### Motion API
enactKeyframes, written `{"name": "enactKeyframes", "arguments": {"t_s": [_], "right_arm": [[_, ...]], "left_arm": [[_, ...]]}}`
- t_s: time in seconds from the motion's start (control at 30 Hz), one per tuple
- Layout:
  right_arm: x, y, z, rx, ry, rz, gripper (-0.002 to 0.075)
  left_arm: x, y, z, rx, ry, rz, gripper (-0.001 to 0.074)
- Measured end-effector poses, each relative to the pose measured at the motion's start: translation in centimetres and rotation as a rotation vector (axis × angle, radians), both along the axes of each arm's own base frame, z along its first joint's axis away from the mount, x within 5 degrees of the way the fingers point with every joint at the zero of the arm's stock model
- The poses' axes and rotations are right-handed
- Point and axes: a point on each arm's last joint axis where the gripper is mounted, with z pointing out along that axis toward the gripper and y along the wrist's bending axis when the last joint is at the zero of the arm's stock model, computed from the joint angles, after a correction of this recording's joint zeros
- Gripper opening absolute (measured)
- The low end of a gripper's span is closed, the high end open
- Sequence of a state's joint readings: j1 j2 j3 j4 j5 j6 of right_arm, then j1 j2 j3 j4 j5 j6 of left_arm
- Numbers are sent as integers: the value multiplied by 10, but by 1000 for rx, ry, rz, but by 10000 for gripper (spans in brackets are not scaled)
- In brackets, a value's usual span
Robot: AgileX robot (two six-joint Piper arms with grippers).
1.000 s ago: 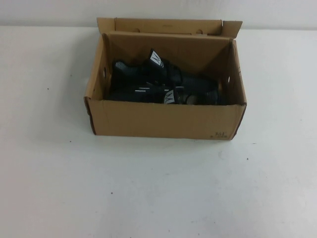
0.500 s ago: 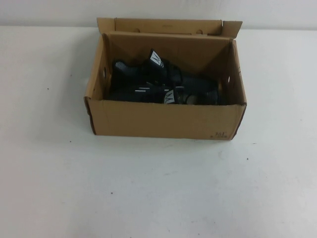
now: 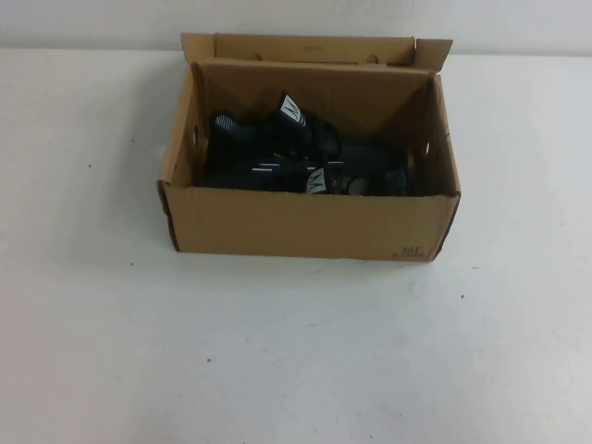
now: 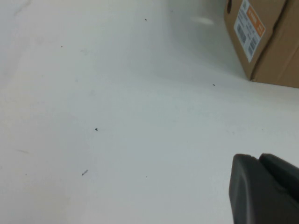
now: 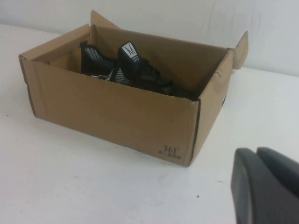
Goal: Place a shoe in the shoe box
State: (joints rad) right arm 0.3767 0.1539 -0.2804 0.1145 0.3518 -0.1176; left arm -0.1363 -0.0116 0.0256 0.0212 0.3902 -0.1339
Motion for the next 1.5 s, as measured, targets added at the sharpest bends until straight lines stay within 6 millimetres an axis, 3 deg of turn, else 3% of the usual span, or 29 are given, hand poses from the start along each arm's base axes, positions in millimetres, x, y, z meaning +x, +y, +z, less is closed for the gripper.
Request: {"name": "enactKeyframes", "arguments": {"t_s": [0.83,1.2,1.5], "right_arm": [[0,0,0,0,0,-6,-17],[5,-12,-2,-2,6,-232,-17],[5,-15,-22,-35,86,-268,-17]], "left_arm": [[0,0,0,2,0,-1,-1],[0,0,0,2,0,-1,-1],[0,0,0,4,0,-1,-1]]}}
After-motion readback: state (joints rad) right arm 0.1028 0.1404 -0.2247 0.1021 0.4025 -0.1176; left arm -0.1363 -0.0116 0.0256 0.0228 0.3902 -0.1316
